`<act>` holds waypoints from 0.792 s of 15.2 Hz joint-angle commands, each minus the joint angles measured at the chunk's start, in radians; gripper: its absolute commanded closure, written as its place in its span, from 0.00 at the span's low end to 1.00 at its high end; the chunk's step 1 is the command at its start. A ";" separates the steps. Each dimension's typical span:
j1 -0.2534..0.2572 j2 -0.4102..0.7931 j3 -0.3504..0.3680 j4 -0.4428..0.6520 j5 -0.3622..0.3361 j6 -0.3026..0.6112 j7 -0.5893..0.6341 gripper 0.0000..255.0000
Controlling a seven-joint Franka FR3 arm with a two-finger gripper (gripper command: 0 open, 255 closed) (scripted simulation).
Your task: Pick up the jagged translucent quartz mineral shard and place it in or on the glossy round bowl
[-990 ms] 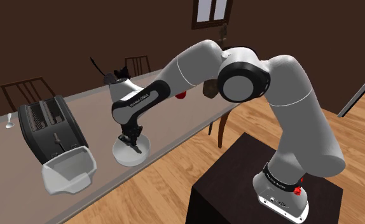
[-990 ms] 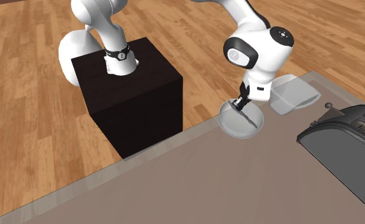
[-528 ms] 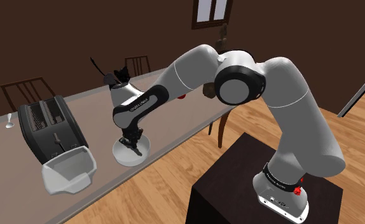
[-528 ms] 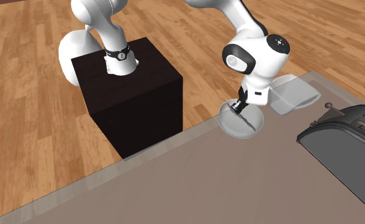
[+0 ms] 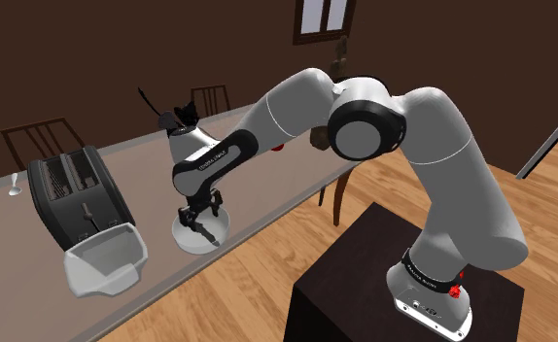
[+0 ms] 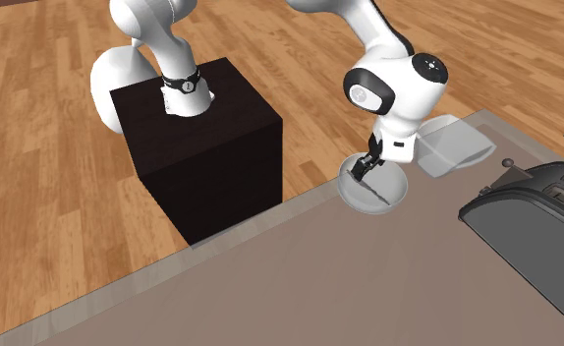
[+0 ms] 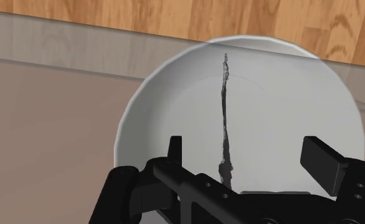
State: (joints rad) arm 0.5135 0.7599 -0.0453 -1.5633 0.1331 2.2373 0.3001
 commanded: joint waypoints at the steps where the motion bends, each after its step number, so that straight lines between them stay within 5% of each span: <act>1: 0.000 0.000 0.000 0.000 0.000 0.000 0.000 0.00; 5: -0.002 -0.070 -0.006 0.020 -0.007 -0.089 0.004 0.00; 12: -0.002 -0.070 -0.006 0.020 -0.007 -0.089 0.004 0.00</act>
State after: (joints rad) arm 0.5111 0.6905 -0.0513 -1.5438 0.1257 2.1484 0.3046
